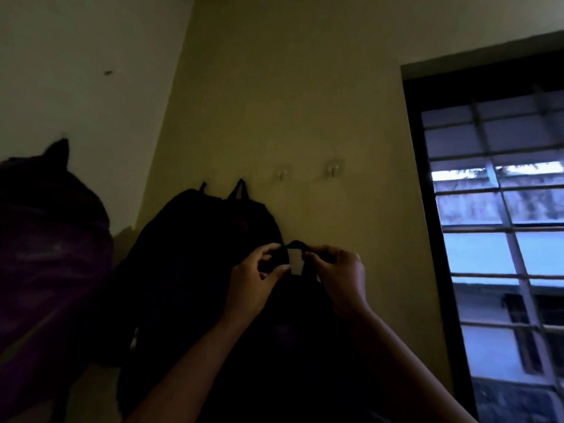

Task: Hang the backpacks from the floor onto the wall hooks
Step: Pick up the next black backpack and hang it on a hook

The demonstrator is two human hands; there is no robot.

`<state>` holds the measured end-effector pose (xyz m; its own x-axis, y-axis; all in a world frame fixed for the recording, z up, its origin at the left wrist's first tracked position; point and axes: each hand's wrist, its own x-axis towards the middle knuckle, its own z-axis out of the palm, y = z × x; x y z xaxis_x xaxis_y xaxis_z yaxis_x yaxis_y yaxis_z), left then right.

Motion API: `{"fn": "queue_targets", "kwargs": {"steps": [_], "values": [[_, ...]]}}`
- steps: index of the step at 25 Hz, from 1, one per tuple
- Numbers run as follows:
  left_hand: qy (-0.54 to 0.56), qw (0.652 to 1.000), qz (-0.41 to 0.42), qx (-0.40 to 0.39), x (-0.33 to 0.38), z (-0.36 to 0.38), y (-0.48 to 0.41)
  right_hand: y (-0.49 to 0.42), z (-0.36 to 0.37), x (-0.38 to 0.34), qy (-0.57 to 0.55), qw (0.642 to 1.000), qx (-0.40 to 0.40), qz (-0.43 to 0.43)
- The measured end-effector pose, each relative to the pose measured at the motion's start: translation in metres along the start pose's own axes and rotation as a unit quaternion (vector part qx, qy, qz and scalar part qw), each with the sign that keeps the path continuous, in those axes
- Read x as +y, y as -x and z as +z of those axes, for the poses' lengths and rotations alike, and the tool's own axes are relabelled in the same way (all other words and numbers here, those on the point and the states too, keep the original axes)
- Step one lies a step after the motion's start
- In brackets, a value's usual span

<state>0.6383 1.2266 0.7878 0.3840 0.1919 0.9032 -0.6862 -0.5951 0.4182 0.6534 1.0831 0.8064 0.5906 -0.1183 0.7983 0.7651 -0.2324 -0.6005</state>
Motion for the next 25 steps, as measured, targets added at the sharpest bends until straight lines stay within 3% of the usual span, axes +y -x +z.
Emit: {"fn": "queue_targets", "kwargs": {"steps": [6, 16, 25], "values": [[-0.022, 0.994, 0.027, 0.101, -0.008, 0.019, -0.075, -0.083, 0.017, 0.006, 0.003, 0.997, -0.021, -0.077], [-0.097, 0.973, 0.114, 0.175, -0.021, 0.045, -0.209, -0.208, 0.057, -0.006, 0.050, 0.987, 0.046, -0.144], [-0.077, 0.967, 0.146, 0.196, -0.076, 0.072, -0.306, -0.285, 0.103, 0.010, 0.068, 0.973, 0.111, -0.188]]}}
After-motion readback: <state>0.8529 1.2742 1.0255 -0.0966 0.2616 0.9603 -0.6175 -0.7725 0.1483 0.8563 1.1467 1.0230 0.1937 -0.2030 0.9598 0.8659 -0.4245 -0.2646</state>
